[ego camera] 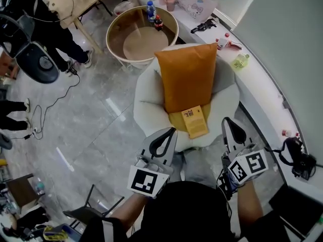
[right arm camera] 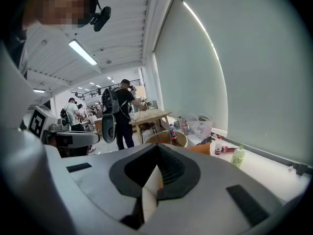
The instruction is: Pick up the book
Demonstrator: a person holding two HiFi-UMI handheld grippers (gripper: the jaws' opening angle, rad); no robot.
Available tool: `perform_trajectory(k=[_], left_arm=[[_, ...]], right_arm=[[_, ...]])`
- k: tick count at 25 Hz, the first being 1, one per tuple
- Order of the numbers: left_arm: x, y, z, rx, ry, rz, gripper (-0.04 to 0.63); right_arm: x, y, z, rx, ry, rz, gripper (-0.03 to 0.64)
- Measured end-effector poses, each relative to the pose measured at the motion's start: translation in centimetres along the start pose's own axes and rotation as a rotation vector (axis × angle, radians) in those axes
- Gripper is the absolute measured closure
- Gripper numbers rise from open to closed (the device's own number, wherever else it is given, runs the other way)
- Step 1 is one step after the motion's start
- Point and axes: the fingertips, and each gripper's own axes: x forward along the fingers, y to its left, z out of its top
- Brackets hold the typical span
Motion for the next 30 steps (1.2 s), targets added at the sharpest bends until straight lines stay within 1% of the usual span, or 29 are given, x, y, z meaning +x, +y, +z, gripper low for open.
perform_trajectory(k=[5, 10, 13, 18, 21, 23, 26, 30], left_arm=[[3.1, 0.1, -5.3, -0.022, 0.088, -0.02, 0.583], [6.9, 0.7, -12.3, -0.057, 0.178, -0.023, 0.583], [8.8, 0.9, -15.9, -0.048, 0.212, -0.044, 0.583], [12.5, 1.3, -22.9, -0.012, 0.31, -0.054, 0.583], [13.8, 1.4, -27.1, -0.011, 0.367, -0.06, 0.583], [14.4, 1.5, -29.8, -0.038, 0.4, -0.052, 0.583], [15.7, 2.9, -34.7, -0.127, 0.449, -0.013, 0.583], [16.5, 3.5, -41.1, -0.227, 0.503, 0.049, 0.58]], right_arm=[[2.3, -2.5, -4.7, 0.044, 0.071, 0.03, 0.603], [6.0, -6.3, -10.8, 0.028, 0.155, 0.048, 0.603], [8.2, -7.9, -14.9, 0.054, 0.189, 0.063, 0.603], [11.2, -10.4, -21.0, 0.039, 0.253, 0.073, 0.603], [11.8, -11.7, -25.2, 0.064, 0.287, 0.068, 0.603], [11.9, -12.6, -27.7, 0.107, 0.31, 0.067, 0.603], [12.8, -13.7, -31.1, 0.171, 0.334, 0.056, 0.603], [13.1, -14.6, -34.8, 0.189, 0.367, 0.061, 0.603]])
